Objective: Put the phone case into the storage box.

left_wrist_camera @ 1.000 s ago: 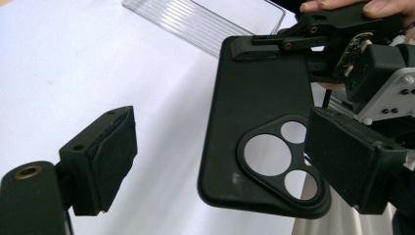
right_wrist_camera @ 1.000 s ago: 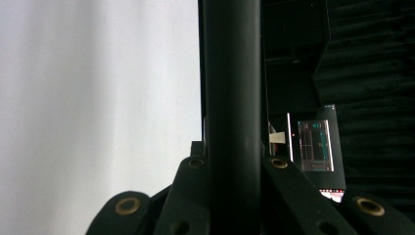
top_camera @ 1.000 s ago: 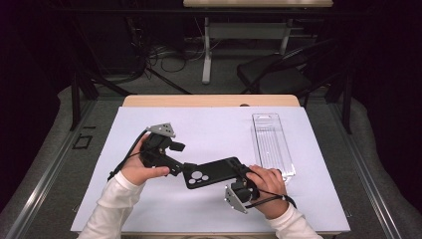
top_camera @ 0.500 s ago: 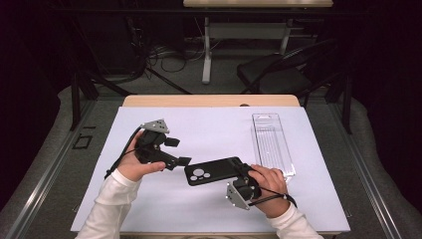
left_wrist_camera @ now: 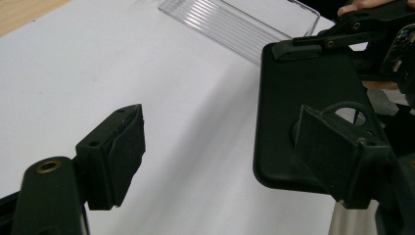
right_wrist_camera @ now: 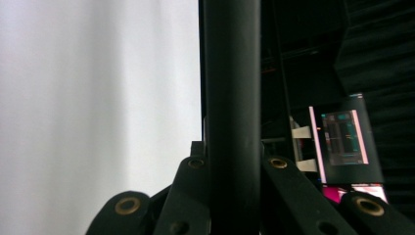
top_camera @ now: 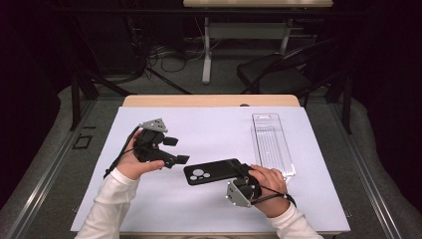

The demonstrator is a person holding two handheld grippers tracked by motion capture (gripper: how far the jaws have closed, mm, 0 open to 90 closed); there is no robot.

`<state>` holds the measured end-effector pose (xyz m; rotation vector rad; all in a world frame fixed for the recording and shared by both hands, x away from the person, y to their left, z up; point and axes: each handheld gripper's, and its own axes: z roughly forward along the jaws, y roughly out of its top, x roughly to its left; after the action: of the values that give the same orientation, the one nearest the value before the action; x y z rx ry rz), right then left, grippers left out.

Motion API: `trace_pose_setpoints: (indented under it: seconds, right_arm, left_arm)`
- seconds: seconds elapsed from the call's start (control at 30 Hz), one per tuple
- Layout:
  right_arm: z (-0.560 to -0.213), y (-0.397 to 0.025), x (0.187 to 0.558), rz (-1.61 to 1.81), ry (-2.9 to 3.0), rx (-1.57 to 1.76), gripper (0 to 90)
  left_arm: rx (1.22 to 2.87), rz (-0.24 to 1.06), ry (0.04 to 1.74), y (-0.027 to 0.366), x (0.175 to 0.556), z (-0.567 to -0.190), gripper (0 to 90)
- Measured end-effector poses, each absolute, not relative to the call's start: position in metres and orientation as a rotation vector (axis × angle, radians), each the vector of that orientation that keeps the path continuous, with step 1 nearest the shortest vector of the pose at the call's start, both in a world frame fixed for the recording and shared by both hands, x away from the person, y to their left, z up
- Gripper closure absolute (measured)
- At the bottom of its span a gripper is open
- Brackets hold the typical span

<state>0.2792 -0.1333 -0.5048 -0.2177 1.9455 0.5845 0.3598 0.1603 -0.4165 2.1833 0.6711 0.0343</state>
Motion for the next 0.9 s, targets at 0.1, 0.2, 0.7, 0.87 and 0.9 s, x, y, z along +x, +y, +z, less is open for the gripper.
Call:
trace_pose_setpoints:
  seconds: [0.1, 0.2, 0.7, 0.87, 0.9]
  right_arm:
    - [-0.504, -0.133, 0.28, 0.638, 1.992, -0.191, 87.5]
    - [-0.502, -0.135, 0.281, 0.71, 2.042, -0.154, 87.6]
    - [-0.495, -0.147, 0.292, 1.076, 2.175, 0.123, 87.8]
    - [-0.494, -0.151, 0.295, 1.156, 2.199, 0.188, 87.8]
    - [-0.494, -0.151, 0.295, 1.186, 2.203, 0.198, 87.8]
  left_arm:
    - [2.179, 0.041, 0.667, 0.162, 0.36, -0.416, 19.9]
    - [2.168, 0.043, 0.671, 0.164, 0.36, -0.416, 20.2]
    - [2.144, 0.067, 0.713, 0.174, 0.362, -0.413, 23.9]
    - [2.143, 0.061, 0.705, 0.17, 0.361, -0.414, 24.2]
    - [2.146, 0.055, 0.7, 0.17, 0.361, -0.414, 24.3]
